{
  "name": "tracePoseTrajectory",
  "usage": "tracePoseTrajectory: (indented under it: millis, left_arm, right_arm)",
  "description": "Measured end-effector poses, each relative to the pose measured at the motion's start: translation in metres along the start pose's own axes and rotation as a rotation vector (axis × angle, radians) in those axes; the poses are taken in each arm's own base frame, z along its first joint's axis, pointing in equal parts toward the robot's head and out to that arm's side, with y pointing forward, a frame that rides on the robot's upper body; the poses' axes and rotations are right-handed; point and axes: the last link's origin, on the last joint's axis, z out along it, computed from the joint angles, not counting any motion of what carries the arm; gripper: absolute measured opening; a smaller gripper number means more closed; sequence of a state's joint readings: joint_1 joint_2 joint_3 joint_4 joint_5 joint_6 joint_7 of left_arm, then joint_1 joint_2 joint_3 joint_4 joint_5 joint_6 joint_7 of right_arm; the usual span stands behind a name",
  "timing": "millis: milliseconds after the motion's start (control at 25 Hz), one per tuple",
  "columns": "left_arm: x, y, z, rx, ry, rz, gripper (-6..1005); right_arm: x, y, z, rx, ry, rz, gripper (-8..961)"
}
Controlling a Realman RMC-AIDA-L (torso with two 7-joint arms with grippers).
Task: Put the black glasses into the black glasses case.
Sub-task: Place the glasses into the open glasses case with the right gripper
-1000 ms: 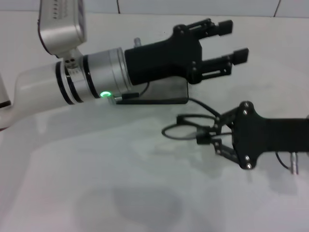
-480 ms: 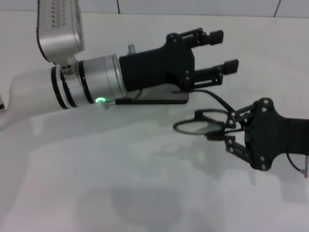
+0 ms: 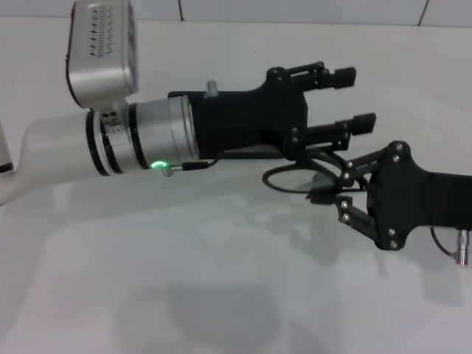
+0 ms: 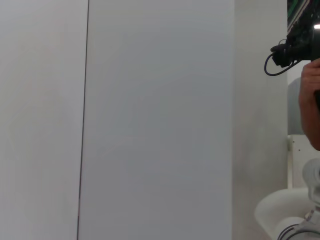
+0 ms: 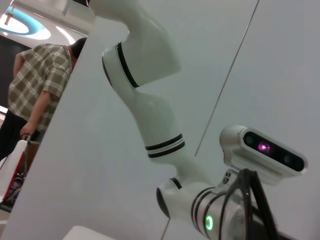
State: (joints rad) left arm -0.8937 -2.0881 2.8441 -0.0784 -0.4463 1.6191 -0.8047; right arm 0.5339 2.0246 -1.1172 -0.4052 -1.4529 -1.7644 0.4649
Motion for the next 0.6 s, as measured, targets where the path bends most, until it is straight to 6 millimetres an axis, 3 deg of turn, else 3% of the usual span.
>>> tracePoseTrajectory:
  millis: [280, 440, 600]
  left_arm:
    - [0.001, -0.022, -0.032, 0.243, 0.079, 0.008, 712]
    - [-0.003, -0.032, -0.06, 0.436, 0.143, -0.019, 712]
    - [-0.008, -0.032, -0.078, 0.515, 0.166, -0.038, 712]
  right_arm:
    - [0.015, -0.005, 0.002, 0.009, 0.114, -0.016, 116]
    - [0.029, -0.026, 0.009, 0.08, 0.248, -0.069, 116]
    - [0.037, -0.05, 0.034, 0.141, 0.384, -0.137, 117]
